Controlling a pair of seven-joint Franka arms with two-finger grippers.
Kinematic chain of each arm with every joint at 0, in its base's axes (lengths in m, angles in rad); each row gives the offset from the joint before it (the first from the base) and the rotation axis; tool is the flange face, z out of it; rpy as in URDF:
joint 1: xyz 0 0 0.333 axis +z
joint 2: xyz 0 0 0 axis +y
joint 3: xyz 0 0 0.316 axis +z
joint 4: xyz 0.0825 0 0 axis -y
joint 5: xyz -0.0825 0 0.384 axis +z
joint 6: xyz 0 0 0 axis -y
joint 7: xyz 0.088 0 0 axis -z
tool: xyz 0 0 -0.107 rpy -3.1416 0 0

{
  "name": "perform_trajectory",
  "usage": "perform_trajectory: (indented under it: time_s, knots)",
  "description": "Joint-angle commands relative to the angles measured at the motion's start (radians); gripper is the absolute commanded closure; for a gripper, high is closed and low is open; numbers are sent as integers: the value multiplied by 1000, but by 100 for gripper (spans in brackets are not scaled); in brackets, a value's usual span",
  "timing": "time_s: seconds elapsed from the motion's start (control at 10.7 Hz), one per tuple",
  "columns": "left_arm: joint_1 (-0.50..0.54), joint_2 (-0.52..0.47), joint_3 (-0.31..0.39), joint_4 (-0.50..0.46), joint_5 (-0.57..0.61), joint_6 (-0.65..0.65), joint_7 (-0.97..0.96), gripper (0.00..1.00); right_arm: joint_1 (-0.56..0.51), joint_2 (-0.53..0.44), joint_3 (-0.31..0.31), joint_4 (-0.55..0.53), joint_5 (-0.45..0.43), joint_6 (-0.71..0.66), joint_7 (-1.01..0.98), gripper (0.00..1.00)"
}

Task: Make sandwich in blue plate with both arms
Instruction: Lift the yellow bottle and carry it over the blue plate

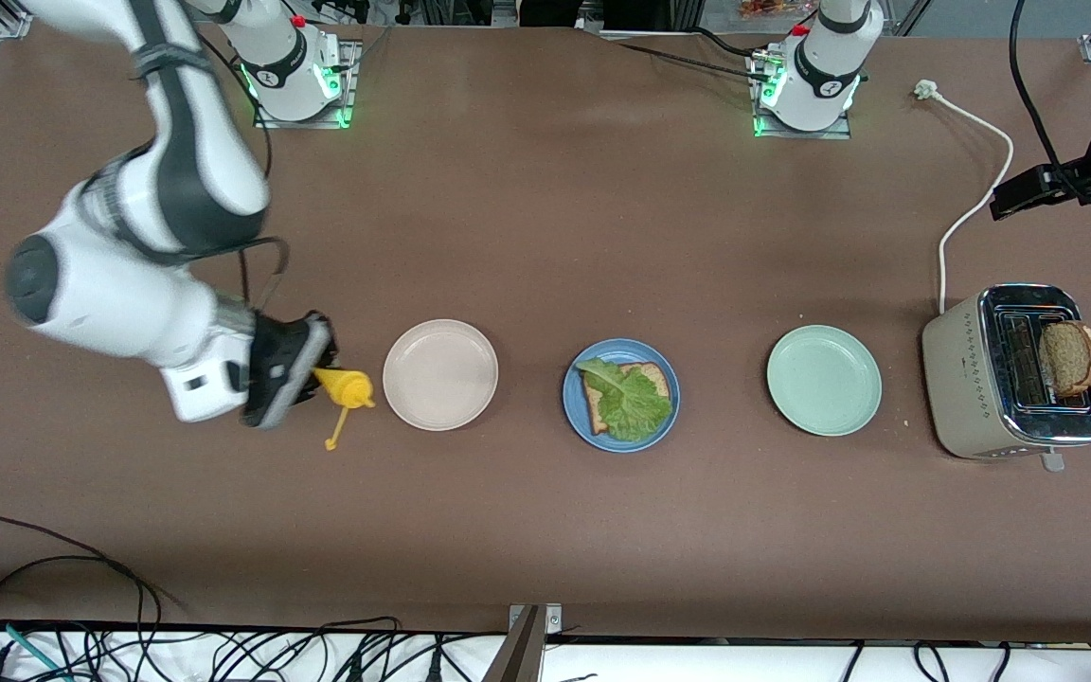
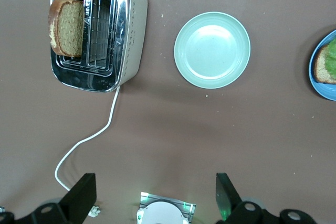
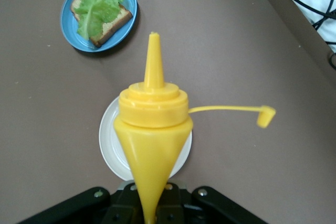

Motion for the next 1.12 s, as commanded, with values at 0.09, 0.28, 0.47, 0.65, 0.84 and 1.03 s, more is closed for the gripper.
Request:
perform_trajectory:
  time_s: [0.09, 0.28, 0.47, 0.65, 0.84, 1.03]
  knots:
    - [3, 9, -4, 29, 13, -19, -3, 0, 1, 58, 293, 40, -469, 93, 456, 95]
    - [3, 9, -4, 29, 13, -19, -3, 0, 2, 102, 391, 39, -618, 119, 648, 95]
    - [3, 9, -4, 29, 13, -19, -3, 0, 34, 136, 445, 36, -760, 117, 808, 95]
    - [3, 9, -4, 29, 12, -19, -3, 0, 88, 181, 454, 31, -914, 112, 892, 95]
    - [3, 9, -4, 29, 12, -19, -3, 0, 139, 224, 454, 16, -1078, 112, 900, 95]
    - [3, 9, -4, 29, 12, -19, -3, 0, 195, 257, 454, -35, -1228, 110, 945, 95]
